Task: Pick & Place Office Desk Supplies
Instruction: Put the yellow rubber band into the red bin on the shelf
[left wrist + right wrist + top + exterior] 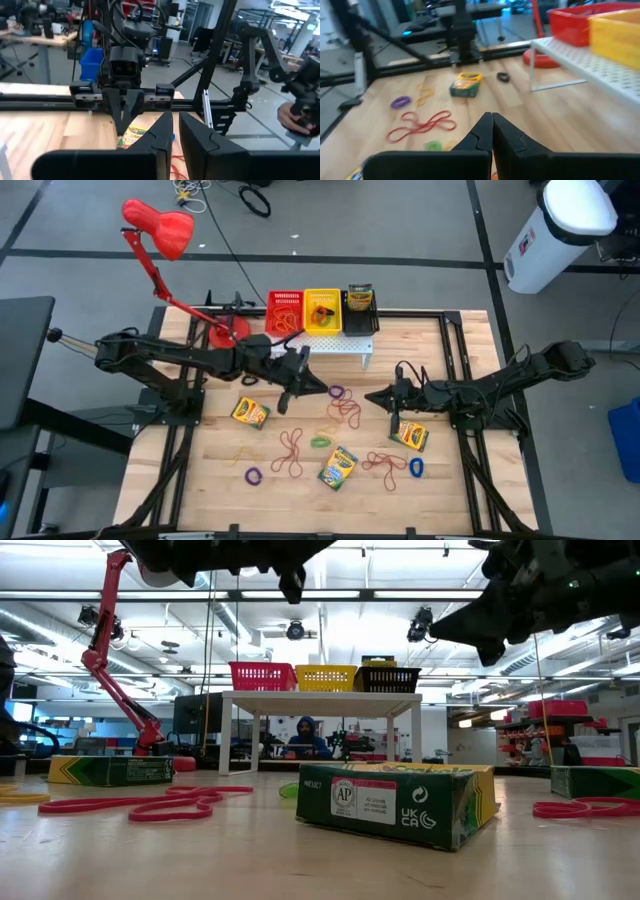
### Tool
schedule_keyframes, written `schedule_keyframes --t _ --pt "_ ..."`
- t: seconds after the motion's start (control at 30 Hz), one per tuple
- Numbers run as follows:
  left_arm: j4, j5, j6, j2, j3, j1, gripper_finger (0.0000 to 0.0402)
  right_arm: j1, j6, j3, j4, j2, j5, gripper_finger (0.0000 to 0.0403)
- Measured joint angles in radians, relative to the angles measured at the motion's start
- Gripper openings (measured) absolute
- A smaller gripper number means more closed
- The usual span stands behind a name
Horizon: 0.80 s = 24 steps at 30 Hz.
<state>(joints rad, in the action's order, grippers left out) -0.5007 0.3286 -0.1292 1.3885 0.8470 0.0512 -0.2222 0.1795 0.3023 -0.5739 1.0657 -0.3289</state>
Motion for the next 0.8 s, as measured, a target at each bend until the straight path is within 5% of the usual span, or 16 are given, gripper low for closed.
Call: schedule_keyframes --t 0.27,0.8 --pt "0.042 -0.148 0.137 0.071 -0.006 -0.107 0.0011 0.000 0.000 0.000 -0.057 0.000 0.017 0.0005" --pt "0.056 -0.521 0.005 0.394 -0.045 -0.249 0.0039 -0.001 0.055 -0.009 0.078 0.000 -0.059 0.0005"
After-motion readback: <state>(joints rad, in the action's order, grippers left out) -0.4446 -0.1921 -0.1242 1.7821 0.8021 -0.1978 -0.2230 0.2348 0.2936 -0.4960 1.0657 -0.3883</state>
